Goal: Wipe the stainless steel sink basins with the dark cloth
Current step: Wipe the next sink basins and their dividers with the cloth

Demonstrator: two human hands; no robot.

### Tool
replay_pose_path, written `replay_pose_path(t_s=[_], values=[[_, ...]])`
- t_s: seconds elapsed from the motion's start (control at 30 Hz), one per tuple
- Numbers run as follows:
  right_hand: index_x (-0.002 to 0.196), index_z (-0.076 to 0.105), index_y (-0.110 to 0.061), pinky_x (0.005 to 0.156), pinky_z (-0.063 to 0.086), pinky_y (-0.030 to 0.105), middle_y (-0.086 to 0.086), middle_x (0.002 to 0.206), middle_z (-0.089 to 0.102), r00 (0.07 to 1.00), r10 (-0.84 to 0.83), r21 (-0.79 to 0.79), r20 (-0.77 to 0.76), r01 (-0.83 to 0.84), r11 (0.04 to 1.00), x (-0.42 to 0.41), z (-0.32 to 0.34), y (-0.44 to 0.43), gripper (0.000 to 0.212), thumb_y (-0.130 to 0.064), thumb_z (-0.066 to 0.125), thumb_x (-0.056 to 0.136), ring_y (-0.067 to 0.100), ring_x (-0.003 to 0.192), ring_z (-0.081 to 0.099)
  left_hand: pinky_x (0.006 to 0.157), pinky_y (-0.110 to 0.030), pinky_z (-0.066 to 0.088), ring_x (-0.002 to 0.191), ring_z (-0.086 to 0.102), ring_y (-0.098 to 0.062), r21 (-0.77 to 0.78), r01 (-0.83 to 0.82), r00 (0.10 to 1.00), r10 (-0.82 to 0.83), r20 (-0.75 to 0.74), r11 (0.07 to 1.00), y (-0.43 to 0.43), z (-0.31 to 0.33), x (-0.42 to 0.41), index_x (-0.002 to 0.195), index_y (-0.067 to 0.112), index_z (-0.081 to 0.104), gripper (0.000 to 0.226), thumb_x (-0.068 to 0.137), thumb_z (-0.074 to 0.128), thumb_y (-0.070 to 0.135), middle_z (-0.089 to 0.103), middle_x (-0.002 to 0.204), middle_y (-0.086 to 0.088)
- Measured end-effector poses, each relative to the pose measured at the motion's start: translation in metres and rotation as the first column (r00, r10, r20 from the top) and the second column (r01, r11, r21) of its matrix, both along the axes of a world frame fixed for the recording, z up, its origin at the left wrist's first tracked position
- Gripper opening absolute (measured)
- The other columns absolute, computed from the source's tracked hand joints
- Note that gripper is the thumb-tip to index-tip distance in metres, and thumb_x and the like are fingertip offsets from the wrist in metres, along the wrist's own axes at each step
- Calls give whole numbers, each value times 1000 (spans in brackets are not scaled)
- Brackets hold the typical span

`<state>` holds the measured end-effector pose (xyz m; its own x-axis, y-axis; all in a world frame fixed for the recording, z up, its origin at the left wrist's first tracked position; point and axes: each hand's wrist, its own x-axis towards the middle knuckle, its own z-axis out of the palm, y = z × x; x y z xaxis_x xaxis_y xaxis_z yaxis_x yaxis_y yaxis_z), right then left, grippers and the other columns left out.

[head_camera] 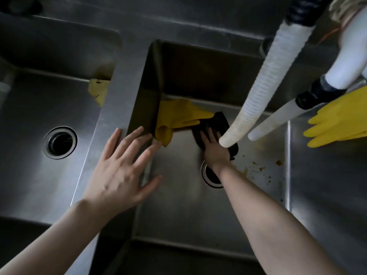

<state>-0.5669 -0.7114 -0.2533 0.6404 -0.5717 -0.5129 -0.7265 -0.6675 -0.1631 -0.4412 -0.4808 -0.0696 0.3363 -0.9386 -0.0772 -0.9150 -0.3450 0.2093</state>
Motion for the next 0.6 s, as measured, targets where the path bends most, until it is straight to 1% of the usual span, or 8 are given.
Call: replay_pose_path(t_s=[0.1,0.17,0.2,0.27,0.33,0.43,0.53,0.6], values=[[153,15,-24,116,17,49,3,161,8,991,127,-3,-44,-127,992,-20,-4,27,63,-8,30,94,37,146,6,114,-59,18,142,31,-29,27,25,1000,-25,7,999,1,1,1,137,16,49,67,83,51,56,51,139,-11],[145,40,-21,106,35,54,10,153,32,966,259,10,-23,-259,966,-42,-5,61,58,-15,36,87,45,137,31,114,-60,17,142,29,-30,45,71,997,-71,15,996,1,1,0,136,17,50,68,82,52,57,49,140,-13],[135,54,-22,97,45,55,10,144,47,948,319,34,-17,-318,948,-55,-8,79,54,-18,51,81,44,128,45,114,-61,17,143,28,-30,52,99,995,-100,17,994,1,1,-1,136,18,50,68,82,53,58,48,141,-13],[121,66,-29,89,51,51,2,131,61,892,446,70,-79,-441,895,-74,-9,110,62,-26,81,61,36,117,58,114,-60,19,144,26,-30,58,146,989,-147,16,988,1,0,-2,137,18,49,67,83,52,58,47,143,-14],[126,61,-34,99,42,47,-3,137,55,850,521,90,-81,-515,853,-81,-7,125,65,-28,81,64,32,125,52,114,-59,19,144,24,-30,66,178,984,-179,18,982,1,0,-2,137,19,49,67,84,52,58,45,144,-14],[144,40,-33,113,16,46,-2,155,29,861,508,92,15,-507,857,-72,-4,118,57,-19,53,90,32,143,24,114,-58,21,144,24,-30,90,206,977,-210,31,974,1,-1,-1,137,19,49,68,83,50,60,43,146,-15],[151,17,-36,117,5,44,-5,161,6,930,368,66,-4,-367,928,-43,-4,97,56,-26,38,100,27,148,2,112,-57,25,143,27,-30,140,219,973,-227,49,966,0,-3,-1,137,21,49,70,82,48,63,44,146,-14],[152,10,-36,116,4,46,-5,161,-1,966,258,41,-4,-257,965,-23,-2,75,57,-25,32,100,27,147,-2,112,-55,25,142,29,-29,173,211,973,-223,57,962,-1,-3,-1,139,22,47,71,82,47,64,44,146,-14]])
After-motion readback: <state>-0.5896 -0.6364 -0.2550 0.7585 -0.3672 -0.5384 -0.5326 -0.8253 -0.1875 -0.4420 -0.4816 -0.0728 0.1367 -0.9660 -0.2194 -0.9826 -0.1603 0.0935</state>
